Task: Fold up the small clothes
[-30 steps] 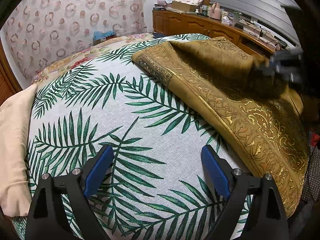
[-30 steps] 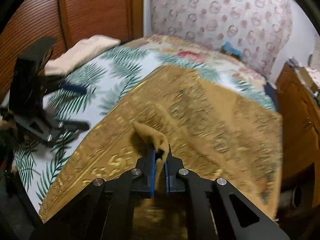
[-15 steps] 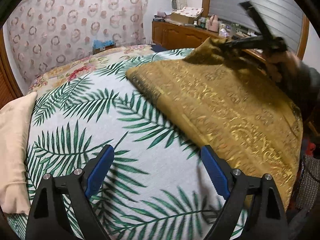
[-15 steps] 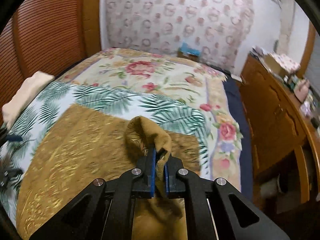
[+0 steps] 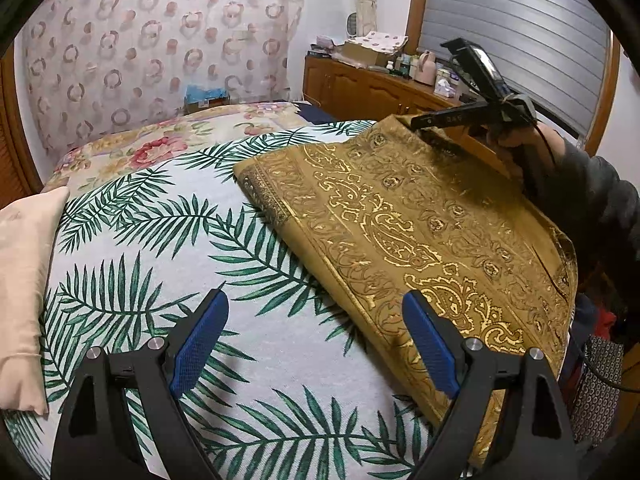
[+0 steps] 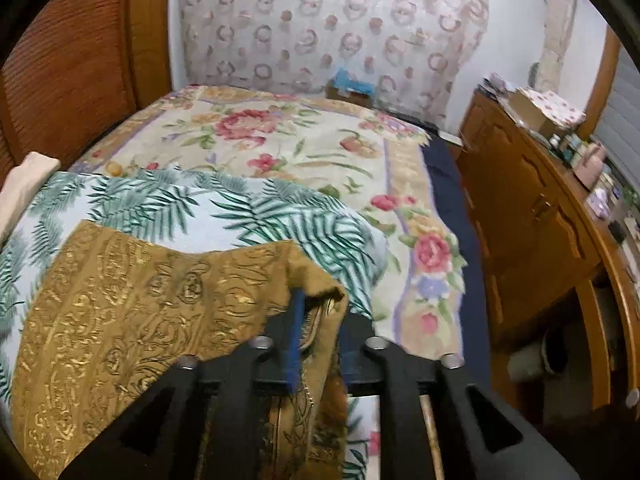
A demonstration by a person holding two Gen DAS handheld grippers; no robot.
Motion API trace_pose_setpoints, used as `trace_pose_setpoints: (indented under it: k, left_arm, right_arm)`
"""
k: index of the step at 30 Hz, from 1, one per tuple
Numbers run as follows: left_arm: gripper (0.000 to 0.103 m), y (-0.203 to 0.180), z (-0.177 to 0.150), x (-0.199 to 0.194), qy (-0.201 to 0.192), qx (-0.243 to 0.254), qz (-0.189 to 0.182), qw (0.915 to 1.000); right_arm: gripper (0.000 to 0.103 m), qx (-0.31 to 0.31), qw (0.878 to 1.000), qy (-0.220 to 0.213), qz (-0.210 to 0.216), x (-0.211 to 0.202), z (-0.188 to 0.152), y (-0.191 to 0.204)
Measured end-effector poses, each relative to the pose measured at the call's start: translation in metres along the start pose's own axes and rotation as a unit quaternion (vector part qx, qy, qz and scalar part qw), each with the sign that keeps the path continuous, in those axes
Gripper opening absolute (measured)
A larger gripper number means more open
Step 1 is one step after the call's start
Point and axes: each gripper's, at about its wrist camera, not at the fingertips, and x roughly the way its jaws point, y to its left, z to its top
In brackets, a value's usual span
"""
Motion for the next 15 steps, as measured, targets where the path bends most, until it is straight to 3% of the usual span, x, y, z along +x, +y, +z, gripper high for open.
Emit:
trace_pose_setpoints:
  k: [2, 3, 8, 15]
  left_arm:
    - [0.090, -0.002, -0.001, -0.001, 0.000, 0.001, 0.001, 1.0000]
    - [0.090, -0.003, -0.002, -0.002, 0.001, 0.002, 0.001, 1.0000]
    - [0.090, -0.012, -0.008, -0.004, 0.003, 0.011, 0.000, 0.9999]
    - [0.090, -0.028, -0.017, -0.009, 0.006, 0.020, -0.003, 0.9998]
  right_arm:
    - [0.047, 0.012, 1.000, -0.008, 0.000, -0.012, -0.005, -0.005]
    - [0.049, 0.018, 1.000, -0.012, -0.004, -0.020, -0.006, -0.007]
    - [0.050, 0.030, 0.999, -0.033, 0.015, -0.070, -0.042, -0.005]
    - [0.050, 0.031, 0.998, -0.041, 0.048, -0.138, -0.122, 0.014]
